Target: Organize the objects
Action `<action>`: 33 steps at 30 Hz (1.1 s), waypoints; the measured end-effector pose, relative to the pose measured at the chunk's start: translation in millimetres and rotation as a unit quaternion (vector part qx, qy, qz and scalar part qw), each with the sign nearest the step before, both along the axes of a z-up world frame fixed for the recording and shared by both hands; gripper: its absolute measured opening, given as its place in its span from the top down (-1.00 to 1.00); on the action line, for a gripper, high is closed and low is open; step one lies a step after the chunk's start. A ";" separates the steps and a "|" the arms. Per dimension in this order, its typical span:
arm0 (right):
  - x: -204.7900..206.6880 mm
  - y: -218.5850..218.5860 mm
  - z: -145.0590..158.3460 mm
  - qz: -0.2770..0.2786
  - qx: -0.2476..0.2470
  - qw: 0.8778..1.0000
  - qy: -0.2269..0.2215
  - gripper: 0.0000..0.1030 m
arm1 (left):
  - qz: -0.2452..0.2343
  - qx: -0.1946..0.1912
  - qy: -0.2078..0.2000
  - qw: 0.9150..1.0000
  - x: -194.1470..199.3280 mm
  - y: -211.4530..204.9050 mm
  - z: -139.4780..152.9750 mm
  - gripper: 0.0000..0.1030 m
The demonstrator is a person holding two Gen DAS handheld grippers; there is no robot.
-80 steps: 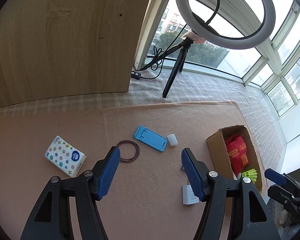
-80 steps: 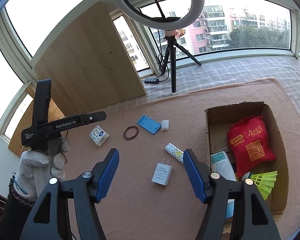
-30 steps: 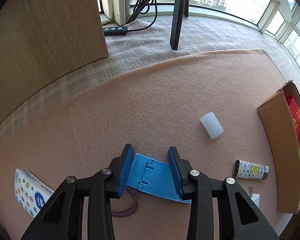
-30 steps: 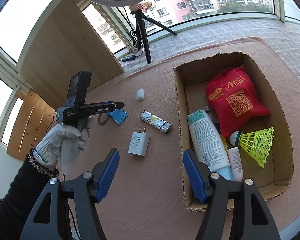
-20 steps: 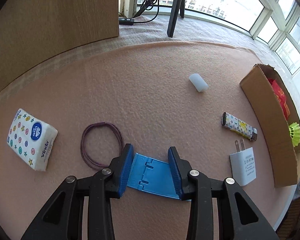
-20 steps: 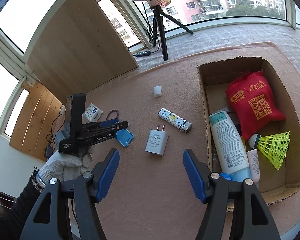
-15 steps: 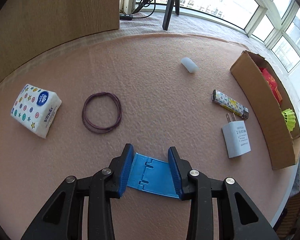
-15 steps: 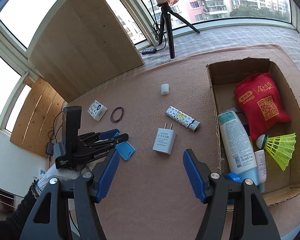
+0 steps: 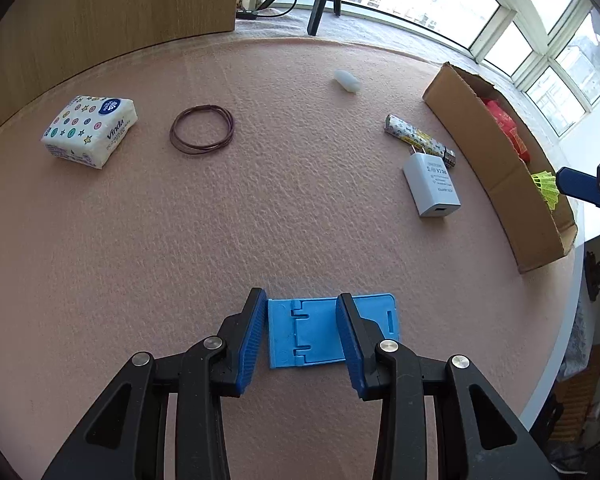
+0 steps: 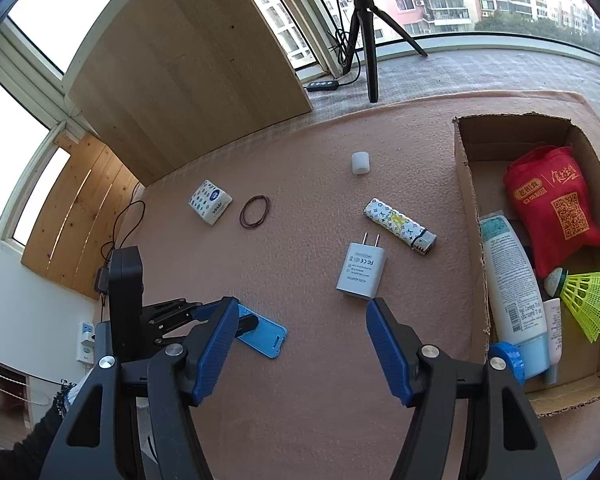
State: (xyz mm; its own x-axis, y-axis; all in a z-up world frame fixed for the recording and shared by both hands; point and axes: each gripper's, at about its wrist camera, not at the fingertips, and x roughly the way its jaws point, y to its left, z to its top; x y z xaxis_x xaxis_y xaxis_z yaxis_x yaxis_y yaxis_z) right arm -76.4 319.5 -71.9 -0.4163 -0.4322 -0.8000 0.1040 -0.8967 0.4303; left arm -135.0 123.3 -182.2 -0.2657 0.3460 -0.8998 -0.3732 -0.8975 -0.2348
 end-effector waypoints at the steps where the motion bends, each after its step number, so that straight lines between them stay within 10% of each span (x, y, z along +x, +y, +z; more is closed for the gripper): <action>1: -0.4 0.3 -0.6 0.000 0.000 1.000 -0.001 -0.22 | 0.001 0.002 -0.006 1.000 0.5 -1.1 0.7 0.25; 22: -73.8 12.9 6.0 -0.025 0.010 1.000 0.009 -0.22 | 0.073 0.017 0.035 0.997 -81.0 -27.7 57.1 0.24; 33: -125.7 19.8 -17.8 -0.050 0.006 0.998 -0.025 -0.21 | 0.093 0.003 0.006 0.996 -169.7 -26.1 26.0 0.24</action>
State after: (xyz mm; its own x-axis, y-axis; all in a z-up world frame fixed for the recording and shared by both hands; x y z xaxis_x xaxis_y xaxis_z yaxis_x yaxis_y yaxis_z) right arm -202.1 339.3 -89.7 -0.4172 -0.3800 -0.8256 -0.0076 -0.9069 0.4213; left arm -304.7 97.2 -156.2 -0.3364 0.2952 -0.8943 -0.2030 -0.9500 -0.2372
